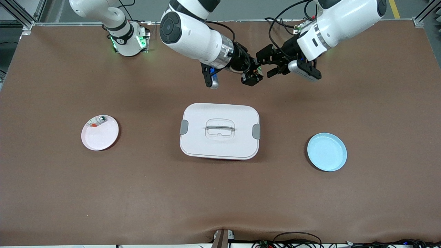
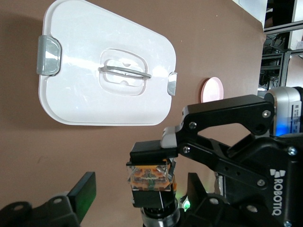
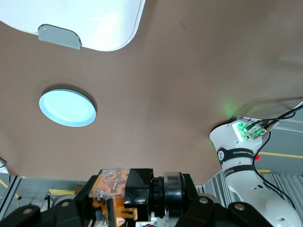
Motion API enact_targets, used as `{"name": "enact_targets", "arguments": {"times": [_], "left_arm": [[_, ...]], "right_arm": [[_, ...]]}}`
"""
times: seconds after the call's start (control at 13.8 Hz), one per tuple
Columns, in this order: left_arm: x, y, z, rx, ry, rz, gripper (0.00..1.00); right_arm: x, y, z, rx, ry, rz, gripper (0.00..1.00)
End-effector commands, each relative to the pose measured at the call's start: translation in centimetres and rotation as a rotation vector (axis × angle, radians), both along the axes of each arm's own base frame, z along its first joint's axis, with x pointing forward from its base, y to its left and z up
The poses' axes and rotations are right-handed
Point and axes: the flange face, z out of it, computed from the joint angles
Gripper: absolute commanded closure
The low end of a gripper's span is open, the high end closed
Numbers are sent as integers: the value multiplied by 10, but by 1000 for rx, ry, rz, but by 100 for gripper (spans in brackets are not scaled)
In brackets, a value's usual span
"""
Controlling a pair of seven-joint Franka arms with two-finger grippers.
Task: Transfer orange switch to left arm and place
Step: 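Grasp the orange switch with the left gripper beside the right gripper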
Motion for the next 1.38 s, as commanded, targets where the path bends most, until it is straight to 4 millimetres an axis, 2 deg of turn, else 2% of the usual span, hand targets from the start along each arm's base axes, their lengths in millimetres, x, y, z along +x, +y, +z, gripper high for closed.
{"name": "enact_targets", "arguments": {"times": [0.0,0.58,0.8,1.01,1.3], "left_arm": [[-5,-1,2,-10,-14,28,21],[-3,-3,1,-37,-6,40,32],[-2,-3,0,-52,-9,47,32],[0,-3,-2,-52,-9,42,41],[0,-7,-7,-51,-1,36,44]], "right_arm": [[0,6,6,6,10,-12,65],[0,6,9,9,8,-11,64],[0,6,10,9,8,-10,64],[0,6,10,9,6,-11,64],[0,6,9,8,7,-11,64]]}}
